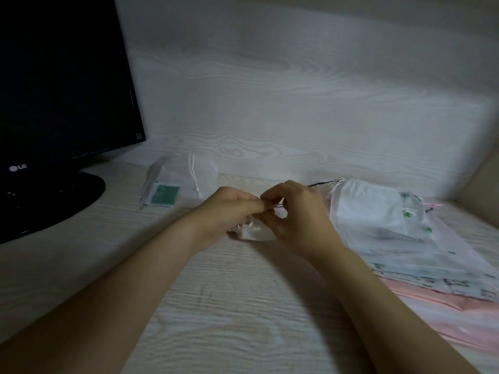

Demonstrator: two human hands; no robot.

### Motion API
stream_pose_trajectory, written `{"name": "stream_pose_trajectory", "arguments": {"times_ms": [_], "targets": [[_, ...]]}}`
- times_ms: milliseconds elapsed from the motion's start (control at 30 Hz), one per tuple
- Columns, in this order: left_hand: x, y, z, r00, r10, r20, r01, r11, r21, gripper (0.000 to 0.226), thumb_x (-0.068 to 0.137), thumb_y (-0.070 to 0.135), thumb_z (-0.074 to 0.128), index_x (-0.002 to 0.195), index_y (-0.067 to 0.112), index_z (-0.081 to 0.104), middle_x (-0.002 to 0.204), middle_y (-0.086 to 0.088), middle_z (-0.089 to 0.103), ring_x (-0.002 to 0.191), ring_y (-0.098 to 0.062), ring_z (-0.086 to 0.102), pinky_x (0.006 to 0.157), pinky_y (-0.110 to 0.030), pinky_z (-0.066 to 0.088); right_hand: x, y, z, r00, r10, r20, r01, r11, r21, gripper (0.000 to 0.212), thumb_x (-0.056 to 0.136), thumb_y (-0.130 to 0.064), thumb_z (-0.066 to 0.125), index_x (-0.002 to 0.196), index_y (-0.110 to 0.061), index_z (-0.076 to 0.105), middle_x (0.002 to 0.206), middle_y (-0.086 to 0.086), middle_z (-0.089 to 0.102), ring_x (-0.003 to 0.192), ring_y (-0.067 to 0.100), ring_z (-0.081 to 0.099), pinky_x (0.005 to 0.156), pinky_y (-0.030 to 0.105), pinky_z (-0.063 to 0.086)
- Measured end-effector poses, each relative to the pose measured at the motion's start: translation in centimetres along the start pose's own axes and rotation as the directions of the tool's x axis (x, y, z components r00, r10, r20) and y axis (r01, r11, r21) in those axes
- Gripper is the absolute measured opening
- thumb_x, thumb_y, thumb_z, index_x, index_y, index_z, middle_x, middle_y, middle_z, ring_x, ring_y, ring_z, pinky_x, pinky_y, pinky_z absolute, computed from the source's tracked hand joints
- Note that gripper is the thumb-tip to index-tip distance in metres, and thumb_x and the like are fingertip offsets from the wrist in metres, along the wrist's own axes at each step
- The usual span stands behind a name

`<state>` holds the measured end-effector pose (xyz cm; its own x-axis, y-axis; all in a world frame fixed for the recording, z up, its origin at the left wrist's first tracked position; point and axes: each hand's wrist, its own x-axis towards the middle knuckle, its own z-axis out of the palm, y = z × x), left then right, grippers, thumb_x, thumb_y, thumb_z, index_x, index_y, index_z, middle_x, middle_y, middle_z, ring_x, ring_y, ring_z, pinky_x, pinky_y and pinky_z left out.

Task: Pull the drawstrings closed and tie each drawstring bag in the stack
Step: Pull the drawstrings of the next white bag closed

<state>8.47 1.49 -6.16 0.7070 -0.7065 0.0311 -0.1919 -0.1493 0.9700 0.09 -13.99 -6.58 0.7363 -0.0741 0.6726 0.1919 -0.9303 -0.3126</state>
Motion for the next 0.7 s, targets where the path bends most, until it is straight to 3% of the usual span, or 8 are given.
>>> {"name": "stream_pose_trajectory", "arguments": {"times_ms": [67, 133, 233, 300, 367, 467, 567, 700], "targets": [[0.2, -0.1, 0.0, 1.0, -0.004, -0.027, 0.004, 1.0, 0.018, 0.027, 0.096, 0.033, 0.074, 0.099, 0.008, 0.083, 0.063, 0.011, 0.057, 0.061, -0.003, 0.05, 0.066, -0.02, 0.04, 0.0, 0.2, 0.2, 1.0, -0.019, 0.024, 0.02, 0.999, -0.035, 0.015, 0.082, -0.021, 0.085, 0.096, -0.022, 0.081, 0.091, -0.003, 0.072, 0.079, 0.009, 0.066, 0.073, 0.008, 0.044], [0.2, -0.2, 0.1, 1.0, -0.011, -0.021, 0.012, 1.0, 0.021, 0.023, 0.096, 0.024, 0.072, 0.083, 0.009, 0.083, 0.065, 0.005, 0.05, 0.068, -0.01, 0.045, 0.068, -0.024, 0.039, 0.0, 0.5, 0.5, 0.998, -0.042, 0.057, 0.046, 0.995, -0.083, 0.014, 0.082, -0.015, 0.083, 0.093, -0.023, 0.082, 0.088, 0.0, 0.07, 0.077, 0.014, 0.067, 0.074, 0.024, 0.052], [0.3, -0.2, 0.2, 1.0, -0.023, -0.014, 0.024, 0.999, 0.024, 0.04, 0.093, 0.013, 0.067, 0.055, 0.023, 0.075, 0.067, -0.002, 0.047, 0.076, -0.017, 0.045, 0.075, -0.029, 0.04, 0.0, 1.0, 0.8, 0.991, -0.063, 0.116, 0.082, 0.983, -0.163, 0.012, 0.086, -0.014, 0.077, 0.092, -0.023, 0.083, 0.083, 0.004, 0.066, 0.076, 0.021, 0.065, 0.072, 0.038, 0.053], [0.2, -0.2, 0.2, 1.0, -0.014, -0.02, 0.014, 1.0, -0.018, 0.028, 0.092, 0.006, 0.064, 0.074, 0.021, 0.081, 0.072, -0.001, 0.057, 0.076, -0.015, 0.051, 0.073, -0.027, 0.045, 0.0, 1.1, 0.9, 0.99, -0.059, 0.129, 0.085, 0.976, -0.202, 0.011, 0.088, -0.017, 0.072, 0.089, -0.021, 0.082, 0.08, 0.004, 0.064, 0.075, 0.023, 0.063, 0.07, 0.039, 0.052], [0.1, -0.2, 0.1, 0.997, -0.015, -0.08, 0.013, 0.999, -0.033, 0.026, 0.089, 0.003, 0.069, 0.108, 0.02, 0.076, 0.095, -0.001, 0.068, 0.081, -0.013, 0.061, 0.068, -0.025, 0.051, -0.1, 1.2, 0.9, 0.993, -0.026, 0.119, 0.049, 0.979, -0.197, 0.012, 0.084, -0.014, 0.068, 0.082, -0.017, 0.079, 0.076, 0.005, 0.065, 0.07, 0.023, 0.062, 0.067, 0.04, 0.053], [0.4, -1.0, -0.1, 0.972, 0.072, -0.226, -0.051, 0.994, 0.095, 0.04, 0.079, 0.0, 0.079, 0.108, 0.025, 0.069, 0.122, -0.003, 0.061, 0.085, -0.014, 0.065, 0.069, -0.03, 0.056, -0.1, 0.8, 0.9, 0.984, 0.151, 0.091, -0.152, 0.988, 0.004, 0.013, 0.089, -0.015, 0.069, 0.084, -0.014, 0.08, 0.068, -0.008, 0.068, 0.063, 0.006, 0.061, 0.063, 0.024, 0.047], [0.9, -1.6, -0.5, 0.931, 0.219, -0.291, -0.153, 0.96, 0.234, 0.029, 0.079, 0.003, 0.087, 0.086, 0.027, 0.071, 0.103, -0.001, 0.069, 0.071, -0.008, 0.068, 0.069, -0.032, 0.058, 0.0, 0.4, 0.8, 0.933, 0.324, 0.154, -0.354, 0.903, 0.246, 0.019, 0.095, -0.021, 0.069, 0.08, -0.016, 0.079, 0.052, -0.016, 0.053, 0.05, 0.001, 0.047, 0.058, 0.021, 0.036], [1.2, -1.9, -0.3, 0.827, 0.455, -0.329, -0.233, 0.811, 0.536, 0.027, 0.08, 0.02, 0.091, 0.066, 0.036, 0.074, 0.076, 0.016, 0.069, 0.08, 0.001, 0.063, 0.076, -0.016, 0.05, -0.1, 0.2, 0.9, 0.878, 0.416, 0.239, -0.479, 0.752, 0.454, 0.02, 0.096, -0.022, 0.068, 0.081, -0.015, 0.08, 0.065, 0.0, 0.057, 0.063, 0.009, 0.046, 0.065, 0.031, 0.037]]}}
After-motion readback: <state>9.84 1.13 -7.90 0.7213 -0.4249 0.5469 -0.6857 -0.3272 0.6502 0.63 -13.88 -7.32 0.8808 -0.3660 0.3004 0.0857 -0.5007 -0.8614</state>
